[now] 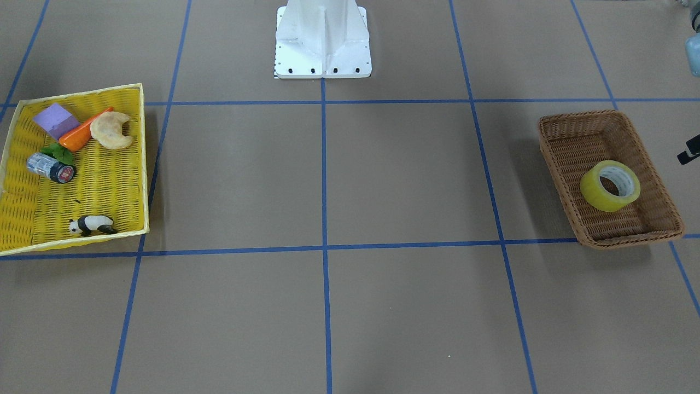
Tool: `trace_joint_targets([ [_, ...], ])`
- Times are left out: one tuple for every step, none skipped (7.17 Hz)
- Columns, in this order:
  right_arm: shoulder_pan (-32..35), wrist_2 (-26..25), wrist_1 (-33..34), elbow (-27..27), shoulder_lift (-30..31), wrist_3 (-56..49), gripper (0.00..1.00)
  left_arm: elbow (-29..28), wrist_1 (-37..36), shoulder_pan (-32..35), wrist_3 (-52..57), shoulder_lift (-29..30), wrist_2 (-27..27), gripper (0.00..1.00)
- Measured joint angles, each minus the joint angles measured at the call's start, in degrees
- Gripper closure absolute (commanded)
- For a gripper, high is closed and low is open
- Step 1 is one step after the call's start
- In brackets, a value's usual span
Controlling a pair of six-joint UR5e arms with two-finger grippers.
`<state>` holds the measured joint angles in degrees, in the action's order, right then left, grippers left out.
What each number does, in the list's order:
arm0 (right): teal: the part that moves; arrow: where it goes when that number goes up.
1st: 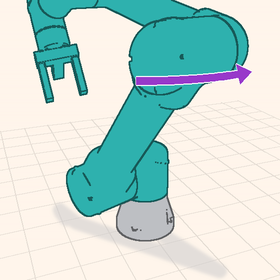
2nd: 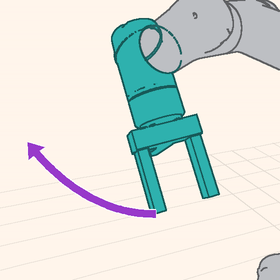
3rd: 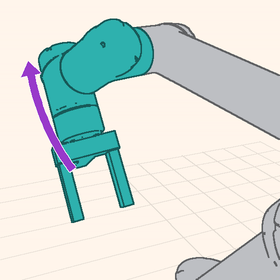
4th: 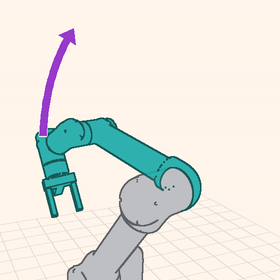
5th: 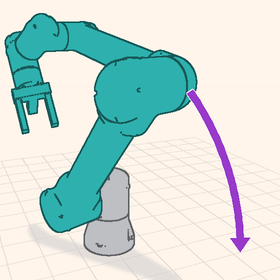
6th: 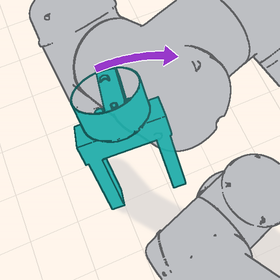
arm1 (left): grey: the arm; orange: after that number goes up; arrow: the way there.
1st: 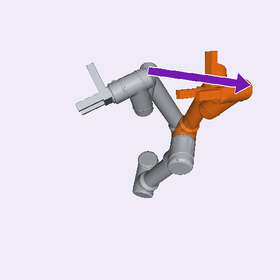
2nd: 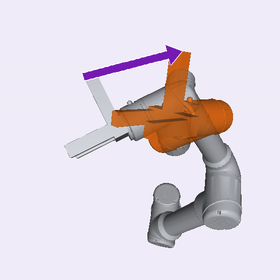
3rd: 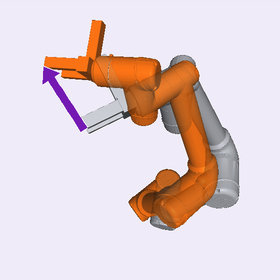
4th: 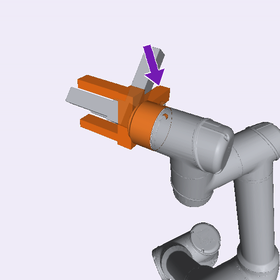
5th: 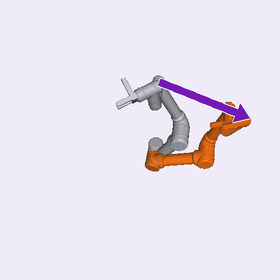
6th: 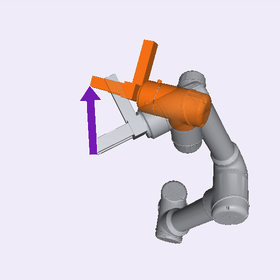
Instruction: Move tape to another basket
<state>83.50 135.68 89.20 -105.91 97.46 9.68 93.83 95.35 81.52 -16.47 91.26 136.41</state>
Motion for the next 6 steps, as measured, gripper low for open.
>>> trace_joint_targets([
  [0.04, 0.05, 0.25, 0.21, 0.07, -0.13, 0.0, -0.03, -0.54, -0.47, 1.83, 0.13, -1.23, 0.02],
  [0.06, 0.15, 0.65, 0.37, 0.13, -0.38, 0.0, 0.0, -3.62, -0.51, 6.26, 0.74, -2.08, 0.02],
  [0.07, 0.23, 1.18, 0.4, 0.23, -0.65, 0.0, 0.25, -8.95, -0.12, 11.49, 1.75, -2.33, 0.02],
  [0.08, 0.23, 1.45, 0.39, 0.33, -0.82, 0.0, 0.49, -13.31, 0.43, 15.48, 2.36, -2.32, 0.02],
  [-0.05, 0.0, 1.57, 0.41, 0.42, -1.46, 0.0, 0.47, -15.06, 0.65, 17.19, 2.5, -2.31, 0.02],
  [-0.25, -0.67, 1.72, 0.65, 0.71, -3.71, 0.0, 0.4, -15.61, 0.71, 17.87, 2.51, -2.18, 0.02],
])
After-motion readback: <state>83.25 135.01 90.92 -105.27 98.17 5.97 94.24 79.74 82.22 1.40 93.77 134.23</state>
